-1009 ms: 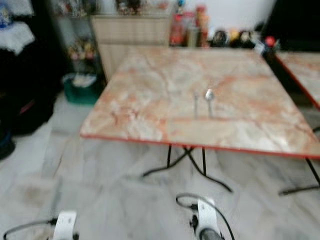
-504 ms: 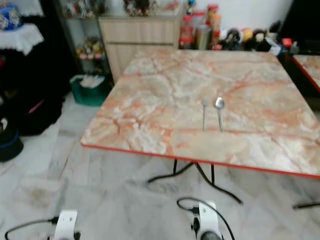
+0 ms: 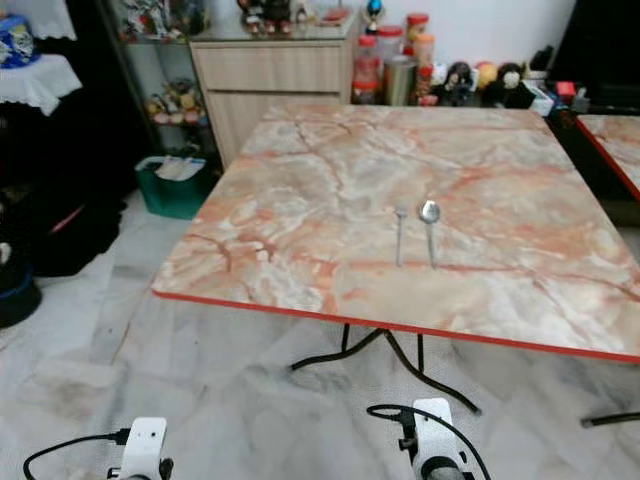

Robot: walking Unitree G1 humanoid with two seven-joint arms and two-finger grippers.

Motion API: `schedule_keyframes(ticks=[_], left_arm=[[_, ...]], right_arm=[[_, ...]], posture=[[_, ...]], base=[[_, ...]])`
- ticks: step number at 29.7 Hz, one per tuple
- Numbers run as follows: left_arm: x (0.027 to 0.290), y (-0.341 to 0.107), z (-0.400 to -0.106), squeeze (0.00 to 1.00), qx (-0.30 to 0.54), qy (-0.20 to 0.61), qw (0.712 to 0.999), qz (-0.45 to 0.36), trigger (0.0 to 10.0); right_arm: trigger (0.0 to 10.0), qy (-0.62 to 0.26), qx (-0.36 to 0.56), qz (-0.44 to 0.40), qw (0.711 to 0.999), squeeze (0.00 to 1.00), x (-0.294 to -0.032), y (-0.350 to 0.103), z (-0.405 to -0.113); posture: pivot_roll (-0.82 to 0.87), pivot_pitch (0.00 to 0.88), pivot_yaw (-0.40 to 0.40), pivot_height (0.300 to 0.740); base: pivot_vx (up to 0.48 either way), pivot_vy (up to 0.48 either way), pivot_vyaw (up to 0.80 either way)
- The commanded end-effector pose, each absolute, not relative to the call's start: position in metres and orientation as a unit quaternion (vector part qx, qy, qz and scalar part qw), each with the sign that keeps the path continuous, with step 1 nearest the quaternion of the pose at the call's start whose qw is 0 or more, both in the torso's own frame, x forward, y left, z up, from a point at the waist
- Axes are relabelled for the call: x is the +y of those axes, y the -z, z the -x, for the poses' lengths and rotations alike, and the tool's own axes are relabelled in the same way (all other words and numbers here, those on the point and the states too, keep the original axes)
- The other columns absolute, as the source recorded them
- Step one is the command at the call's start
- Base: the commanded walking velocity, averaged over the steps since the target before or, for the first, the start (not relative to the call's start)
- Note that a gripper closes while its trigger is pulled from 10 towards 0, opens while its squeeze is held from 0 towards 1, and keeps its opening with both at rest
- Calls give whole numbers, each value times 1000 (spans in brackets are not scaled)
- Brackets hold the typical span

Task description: Setting the table

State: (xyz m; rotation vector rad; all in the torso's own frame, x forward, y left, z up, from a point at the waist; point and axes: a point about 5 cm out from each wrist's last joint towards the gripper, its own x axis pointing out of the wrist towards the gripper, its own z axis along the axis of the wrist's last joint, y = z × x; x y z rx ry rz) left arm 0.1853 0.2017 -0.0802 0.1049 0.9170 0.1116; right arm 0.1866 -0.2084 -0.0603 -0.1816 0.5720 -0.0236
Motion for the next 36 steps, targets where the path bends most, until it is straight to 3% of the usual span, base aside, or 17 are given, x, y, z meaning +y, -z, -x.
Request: schedule_keyframes(ticks=[1,6,10,20,32,36], left_arm=[[203,80,-186,0,445,-48,892,-59,10000],[203,80,-186,0,445,-47,892,-60,10000],[203,80,-186,0,445,-47,892,-61,10000],[201,79,-188,0,441,-54,894,-54,10000],[200,77,-192,0,433,-58,898,-47,10000],[202,75,-195,0,430,-61,900,-48,10000]], right_arm=[[10000,0,241,104,965,0,-207,53,-189],[10000,-4,219,111,969,0,-206,49,-187],[10000,-21,112,130,985,0,-201,18,-194],[10000,-43,6,138,989,0,-183,-32,-229],[10000,23,11,91,996,0,-179,-56,-301],[10000,21,7,80,997,0,-175,-64,-312]], posture=[[5,0,42,740],[0,0,42,740],[-17,0,44,740],[-8,0,27,740],[-12,0,46,740],[-6,0,41,740]], base=[[0,0,0],[0,0,0],[0,0,0],[0,0,0],[0,0,0],[0,0,0]])
